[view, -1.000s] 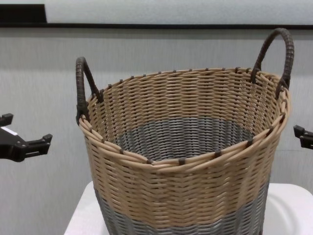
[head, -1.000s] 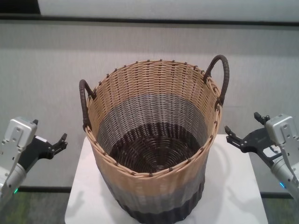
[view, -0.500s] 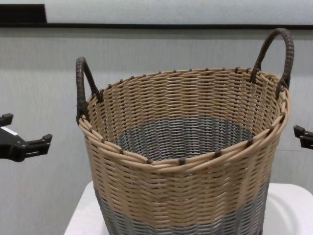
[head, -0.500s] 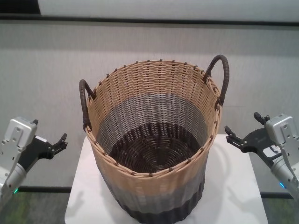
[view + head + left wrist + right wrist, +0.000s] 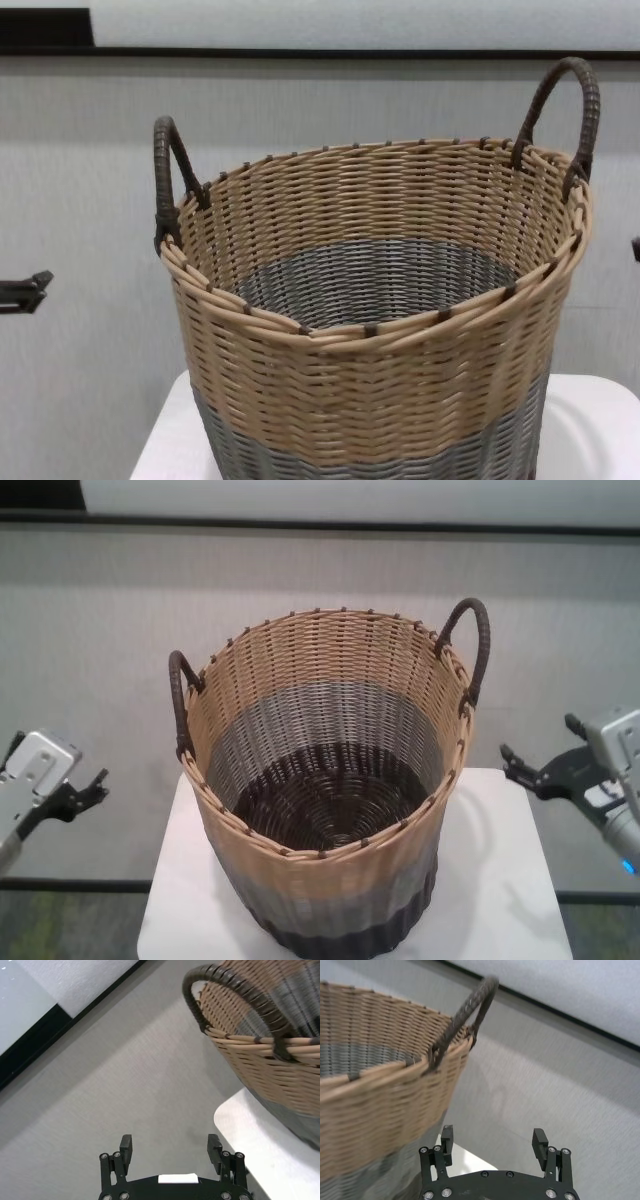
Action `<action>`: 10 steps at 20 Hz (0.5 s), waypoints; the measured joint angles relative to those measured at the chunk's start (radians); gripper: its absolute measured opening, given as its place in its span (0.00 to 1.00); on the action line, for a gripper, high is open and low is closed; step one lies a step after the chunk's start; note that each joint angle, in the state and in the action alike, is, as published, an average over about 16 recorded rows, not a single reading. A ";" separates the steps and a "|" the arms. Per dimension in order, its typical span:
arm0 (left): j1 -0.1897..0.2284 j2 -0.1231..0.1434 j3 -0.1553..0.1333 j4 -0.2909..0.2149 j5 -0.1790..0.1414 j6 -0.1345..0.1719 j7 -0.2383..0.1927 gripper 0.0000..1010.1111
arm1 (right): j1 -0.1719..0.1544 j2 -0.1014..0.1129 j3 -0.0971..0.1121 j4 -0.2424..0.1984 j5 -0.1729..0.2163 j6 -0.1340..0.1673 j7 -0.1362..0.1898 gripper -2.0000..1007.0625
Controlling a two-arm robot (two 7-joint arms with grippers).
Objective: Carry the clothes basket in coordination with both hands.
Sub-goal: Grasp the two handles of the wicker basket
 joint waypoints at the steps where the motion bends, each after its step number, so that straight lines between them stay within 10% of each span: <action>1: 0.004 0.010 -0.005 -0.015 0.003 0.016 -0.005 0.99 | -0.004 0.005 0.008 -0.014 0.006 0.014 0.003 1.00; 10: 0.013 0.056 -0.046 -0.117 -0.020 0.089 -0.098 0.99 | -0.028 0.022 0.092 -0.113 0.083 0.123 0.049 1.00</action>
